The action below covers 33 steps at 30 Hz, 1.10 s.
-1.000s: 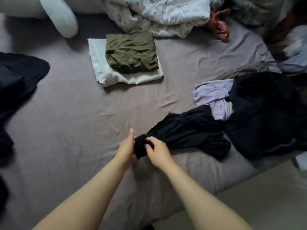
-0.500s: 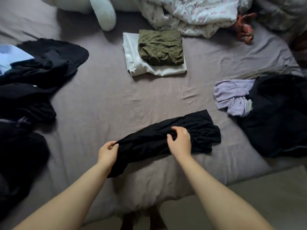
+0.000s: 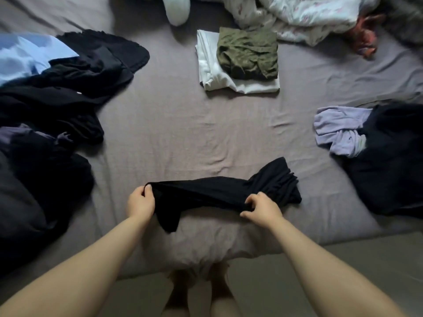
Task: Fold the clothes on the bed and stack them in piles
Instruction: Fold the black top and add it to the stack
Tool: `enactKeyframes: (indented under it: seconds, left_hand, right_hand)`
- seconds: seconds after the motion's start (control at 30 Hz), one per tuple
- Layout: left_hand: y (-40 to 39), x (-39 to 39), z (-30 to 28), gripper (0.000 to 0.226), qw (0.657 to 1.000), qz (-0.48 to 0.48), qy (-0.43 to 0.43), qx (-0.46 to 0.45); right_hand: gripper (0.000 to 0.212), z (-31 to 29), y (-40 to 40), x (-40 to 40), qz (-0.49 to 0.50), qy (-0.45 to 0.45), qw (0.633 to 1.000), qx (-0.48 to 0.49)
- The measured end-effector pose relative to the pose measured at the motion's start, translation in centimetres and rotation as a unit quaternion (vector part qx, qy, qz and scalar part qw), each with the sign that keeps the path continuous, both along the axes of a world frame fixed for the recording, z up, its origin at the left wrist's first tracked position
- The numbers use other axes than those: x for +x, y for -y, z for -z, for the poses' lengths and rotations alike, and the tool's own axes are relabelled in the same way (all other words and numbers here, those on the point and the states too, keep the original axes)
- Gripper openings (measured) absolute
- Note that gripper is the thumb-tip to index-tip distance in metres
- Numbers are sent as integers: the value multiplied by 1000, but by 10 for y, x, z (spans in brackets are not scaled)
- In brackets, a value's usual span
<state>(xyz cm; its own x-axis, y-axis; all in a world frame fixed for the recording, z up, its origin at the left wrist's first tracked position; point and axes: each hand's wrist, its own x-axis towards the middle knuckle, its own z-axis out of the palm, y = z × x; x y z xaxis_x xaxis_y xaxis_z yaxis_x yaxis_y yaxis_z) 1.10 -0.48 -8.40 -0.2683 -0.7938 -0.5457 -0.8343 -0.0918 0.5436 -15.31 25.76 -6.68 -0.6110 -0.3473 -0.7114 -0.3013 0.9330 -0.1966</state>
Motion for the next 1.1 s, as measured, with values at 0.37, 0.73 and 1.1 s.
enactKeyframes:
  seconds: [0.37,0.73,1.1]
  left_hand:
    - [-19,26,-1,20,996,47,73,23]
    - [-101,-90,-43,33,977,202,-58,-43]
    - [-151,-194,-68,8,837,-227,-120,484]
  right_hand:
    - [85,19,-48,-73,394,-28,917,-60]
    - [13,-22,24,-96,334,142,876,-316]
    - [11,-78,0,-107,160,298,887,-314]
